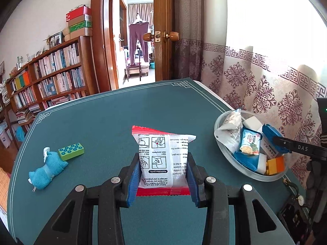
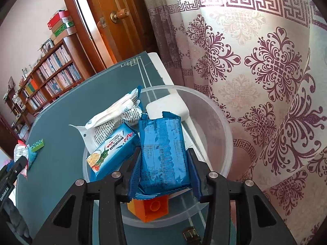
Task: Organize objects
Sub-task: 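Carry both packets into the bowl and open both grippers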
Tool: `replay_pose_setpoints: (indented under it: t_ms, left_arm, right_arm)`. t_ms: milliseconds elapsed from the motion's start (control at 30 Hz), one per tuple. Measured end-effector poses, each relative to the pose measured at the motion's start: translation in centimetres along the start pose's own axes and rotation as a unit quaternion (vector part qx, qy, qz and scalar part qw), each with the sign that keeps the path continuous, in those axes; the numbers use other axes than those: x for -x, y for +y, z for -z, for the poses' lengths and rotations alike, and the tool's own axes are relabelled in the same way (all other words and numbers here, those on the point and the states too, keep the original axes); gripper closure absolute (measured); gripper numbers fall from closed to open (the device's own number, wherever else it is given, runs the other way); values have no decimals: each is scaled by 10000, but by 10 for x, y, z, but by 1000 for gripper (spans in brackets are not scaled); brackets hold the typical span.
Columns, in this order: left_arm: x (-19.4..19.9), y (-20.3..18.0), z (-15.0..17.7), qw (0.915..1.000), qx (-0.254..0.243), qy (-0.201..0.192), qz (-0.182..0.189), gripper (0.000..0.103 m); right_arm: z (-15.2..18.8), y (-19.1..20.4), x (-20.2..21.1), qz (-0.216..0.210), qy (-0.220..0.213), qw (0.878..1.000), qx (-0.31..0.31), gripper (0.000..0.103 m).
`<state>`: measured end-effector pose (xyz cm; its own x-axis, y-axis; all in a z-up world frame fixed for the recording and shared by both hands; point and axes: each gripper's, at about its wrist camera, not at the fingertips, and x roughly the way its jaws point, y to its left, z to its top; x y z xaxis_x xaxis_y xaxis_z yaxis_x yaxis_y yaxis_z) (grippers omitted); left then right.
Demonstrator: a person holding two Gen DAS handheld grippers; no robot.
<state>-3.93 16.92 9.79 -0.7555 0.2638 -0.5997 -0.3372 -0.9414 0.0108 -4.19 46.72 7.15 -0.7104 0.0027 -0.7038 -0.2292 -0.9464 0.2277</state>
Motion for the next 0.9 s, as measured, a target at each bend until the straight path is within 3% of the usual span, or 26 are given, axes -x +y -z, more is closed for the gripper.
replay_pose_setpoints:
  t_ms: [333, 900]
  left_arm:
    - [-23, -60, -33, 9950, -368, 169, 912, 60]
    - [-84, -132, -61, 9797, -754, 565, 1767, 59]
  right_arm:
    - [5, -5, 8, -130, -95, 9998, 144, 57]
    - [7, -8, 17, -218, -215, 9989, 369, 58]
